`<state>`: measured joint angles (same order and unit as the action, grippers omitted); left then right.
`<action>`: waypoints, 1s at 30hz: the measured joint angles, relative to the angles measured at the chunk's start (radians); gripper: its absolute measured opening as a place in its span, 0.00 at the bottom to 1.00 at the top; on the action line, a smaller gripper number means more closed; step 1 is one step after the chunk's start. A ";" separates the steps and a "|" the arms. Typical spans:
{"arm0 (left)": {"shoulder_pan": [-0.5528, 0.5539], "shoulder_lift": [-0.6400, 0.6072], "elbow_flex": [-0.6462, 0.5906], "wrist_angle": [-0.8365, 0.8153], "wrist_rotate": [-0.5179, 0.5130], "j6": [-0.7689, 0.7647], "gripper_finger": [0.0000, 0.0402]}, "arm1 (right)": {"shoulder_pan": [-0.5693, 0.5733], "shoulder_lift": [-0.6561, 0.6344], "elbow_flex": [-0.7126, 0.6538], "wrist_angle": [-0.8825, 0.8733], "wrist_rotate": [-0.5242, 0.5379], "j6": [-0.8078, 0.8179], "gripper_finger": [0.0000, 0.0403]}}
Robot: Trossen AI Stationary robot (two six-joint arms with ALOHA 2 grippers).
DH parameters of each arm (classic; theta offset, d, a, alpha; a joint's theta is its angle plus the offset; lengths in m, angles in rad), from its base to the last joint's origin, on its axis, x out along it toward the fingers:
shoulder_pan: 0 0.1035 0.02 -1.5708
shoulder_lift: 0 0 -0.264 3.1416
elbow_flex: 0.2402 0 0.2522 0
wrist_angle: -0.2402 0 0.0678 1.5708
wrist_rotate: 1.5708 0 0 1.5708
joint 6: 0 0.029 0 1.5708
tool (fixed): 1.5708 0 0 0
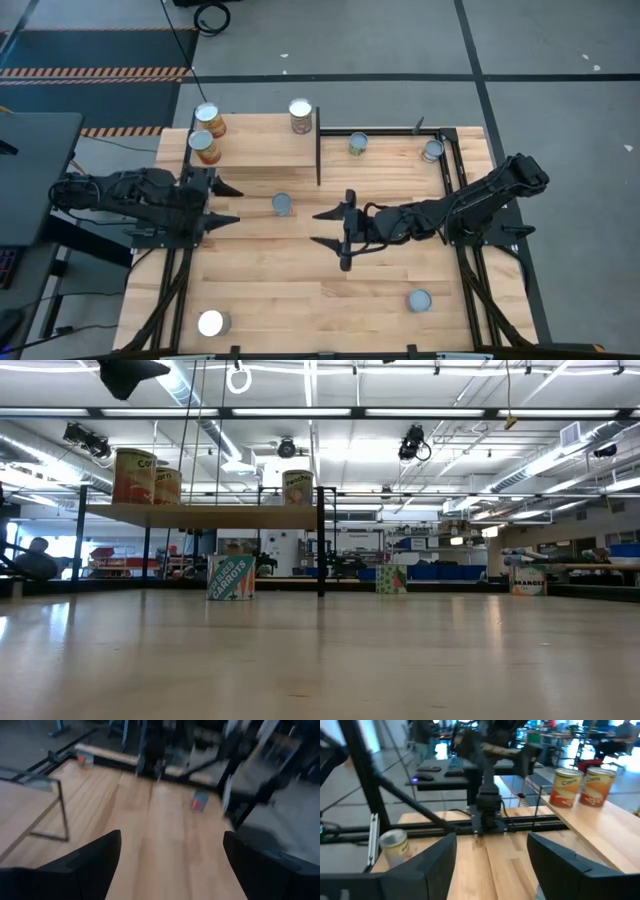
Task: Pick and place cans onto a shelf
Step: Put the canned peaches on the shelf
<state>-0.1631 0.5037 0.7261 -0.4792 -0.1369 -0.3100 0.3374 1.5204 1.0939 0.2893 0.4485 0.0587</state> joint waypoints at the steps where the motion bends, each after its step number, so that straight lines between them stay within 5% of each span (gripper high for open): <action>1: 0.000 0.000 0.000 0.019 0.011 -0.019 0.89 | 0.000 0.000 0.000 0.000 -0.011 -0.013 0.64; 5: -0.018 0.045 0.000 0.033 0.149 -0.037 0.89 | 0.000 0.000 0.000 -0.010 -0.047 -0.048 0.67; 12: -0.240 0.246 0.000 0.096 0.137 -0.202 0.89 | 0.001 -0.002 0.000 -0.073 -0.050 -0.062 0.67; 18: -0.516 0.400 0.043 -0.055 0.090 -0.593 0.89 | 0.003 -0.004 0.000 -0.148 -0.050 -0.028 0.67; 23: -0.736 0.543 0.207 -0.267 0.079 -0.954 0.89 | -0.006 -0.005 0.000 -0.166 -0.048 -0.028 0.67; 30: -0.984 0.777 0.401 -0.467 0.228 -1.346 0.89 | -0.029 -0.005 0.000 -0.165 -0.042 -0.033 0.66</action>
<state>-1.1474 1.2805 1.1272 -0.9458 0.0913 -1.6562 0.3084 1.5154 1.0939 0.1244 0.4067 0.0260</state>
